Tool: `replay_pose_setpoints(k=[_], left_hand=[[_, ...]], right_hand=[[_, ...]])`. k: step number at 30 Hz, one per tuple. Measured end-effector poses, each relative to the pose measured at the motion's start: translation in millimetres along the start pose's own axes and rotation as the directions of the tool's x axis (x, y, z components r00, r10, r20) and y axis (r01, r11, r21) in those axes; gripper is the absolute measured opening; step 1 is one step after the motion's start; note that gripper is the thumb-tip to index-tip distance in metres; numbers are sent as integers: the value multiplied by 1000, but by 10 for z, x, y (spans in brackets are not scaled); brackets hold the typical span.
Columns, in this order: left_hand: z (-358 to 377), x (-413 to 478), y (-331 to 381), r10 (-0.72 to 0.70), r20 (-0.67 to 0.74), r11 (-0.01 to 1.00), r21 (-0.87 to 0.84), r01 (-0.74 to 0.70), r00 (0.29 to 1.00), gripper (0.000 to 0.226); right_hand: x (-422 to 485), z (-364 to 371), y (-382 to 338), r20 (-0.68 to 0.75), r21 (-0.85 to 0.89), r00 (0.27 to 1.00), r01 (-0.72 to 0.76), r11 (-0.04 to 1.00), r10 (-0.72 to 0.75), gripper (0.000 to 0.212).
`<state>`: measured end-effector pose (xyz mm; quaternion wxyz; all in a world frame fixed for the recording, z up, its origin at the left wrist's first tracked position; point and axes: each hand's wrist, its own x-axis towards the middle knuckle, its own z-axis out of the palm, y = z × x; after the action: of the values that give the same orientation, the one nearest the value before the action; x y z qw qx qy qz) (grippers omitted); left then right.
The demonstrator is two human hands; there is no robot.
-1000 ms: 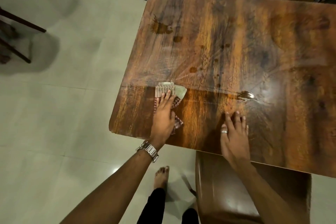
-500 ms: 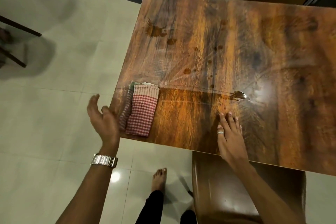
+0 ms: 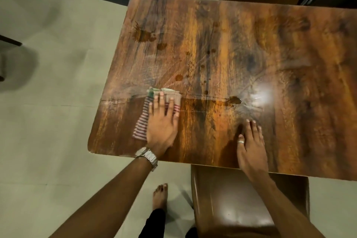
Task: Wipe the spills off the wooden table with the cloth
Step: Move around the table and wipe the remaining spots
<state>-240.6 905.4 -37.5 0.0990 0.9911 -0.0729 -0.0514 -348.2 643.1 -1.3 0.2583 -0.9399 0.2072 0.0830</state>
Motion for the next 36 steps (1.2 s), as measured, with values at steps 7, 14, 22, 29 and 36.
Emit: replay_pose_setpoints(k=[7, 14, 22, 29, 36], left_hand=[[336, 32, 1942, 253, 24, 954, -173, -245, 967, 60], [634, 310, 3440, 390, 130, 916, -154, -370, 911, 57], [466, 1141, 2784, 224, 79, 961, -186, -206, 971, 61], [-50, 1356, 421, -105, -8, 986, -128, 103, 994, 57], [-340, 1042, -1399, -296, -69, 955, -52, 292, 953, 56]], right_hand=[[100, -327, 453, -54, 34, 994, -97, 995, 99, 55], [86, -537, 1047, -147, 134, 975, -145, 980, 165, 64], [174, -393, 816, -129, 11, 983, -131, 991, 132, 62], [518, -13, -93, -33, -94, 995, 93, 991, -97, 59], [585, 475, -828, -33, -128, 997, 60, 990, -65, 62]])
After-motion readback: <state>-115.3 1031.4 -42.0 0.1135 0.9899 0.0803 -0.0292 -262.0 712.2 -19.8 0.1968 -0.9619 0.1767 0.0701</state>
